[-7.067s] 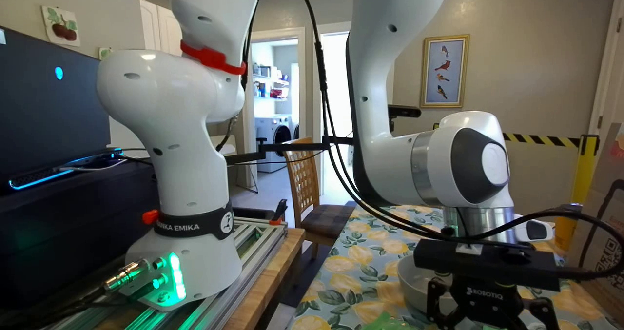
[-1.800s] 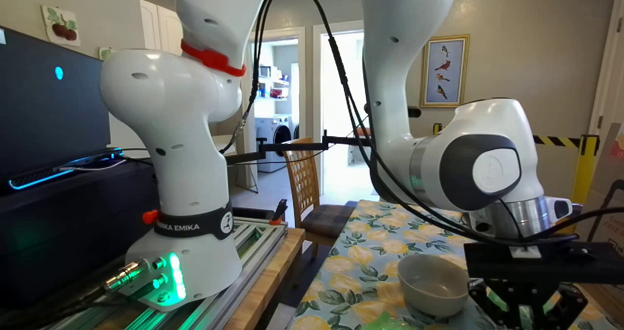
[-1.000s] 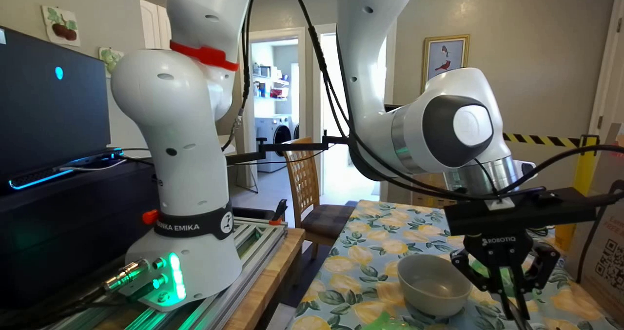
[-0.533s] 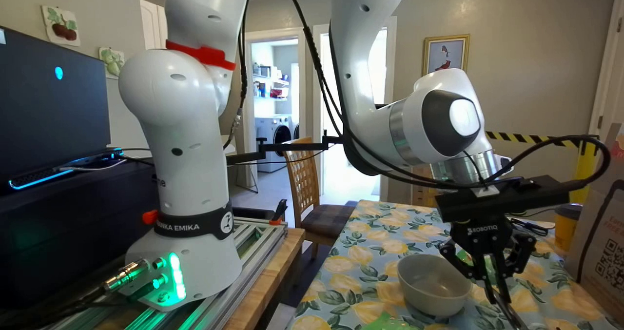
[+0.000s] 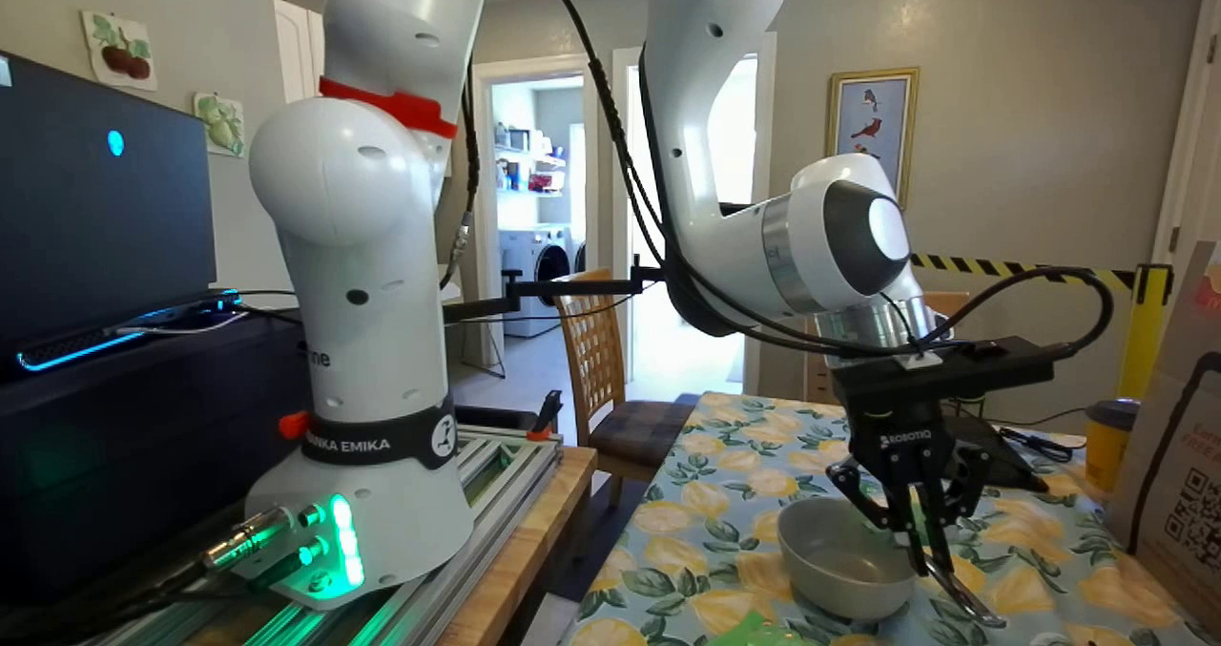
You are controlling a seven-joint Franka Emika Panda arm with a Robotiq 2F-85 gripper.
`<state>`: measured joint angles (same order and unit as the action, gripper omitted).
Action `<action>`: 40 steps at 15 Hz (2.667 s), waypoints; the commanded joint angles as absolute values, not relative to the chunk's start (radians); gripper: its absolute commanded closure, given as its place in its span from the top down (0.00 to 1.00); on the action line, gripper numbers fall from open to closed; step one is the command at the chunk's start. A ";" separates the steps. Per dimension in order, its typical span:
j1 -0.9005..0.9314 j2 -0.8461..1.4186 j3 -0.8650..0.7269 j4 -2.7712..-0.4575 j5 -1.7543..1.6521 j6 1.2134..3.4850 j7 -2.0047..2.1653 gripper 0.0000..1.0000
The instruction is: Put one green sachet on the silver spoon then use the spoon to place the sachet in the grey bowl.
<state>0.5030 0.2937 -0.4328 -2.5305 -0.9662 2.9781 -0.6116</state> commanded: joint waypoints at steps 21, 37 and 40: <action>0.233 0.205 0.125 -2.482 -1.023 2.271 -0.582 0.04; 0.059 0.005 0.037 -2.627 -1.108 2.667 -0.165 0.04; 0.019 0.059 -0.019 -2.603 -1.138 2.743 -0.086 0.04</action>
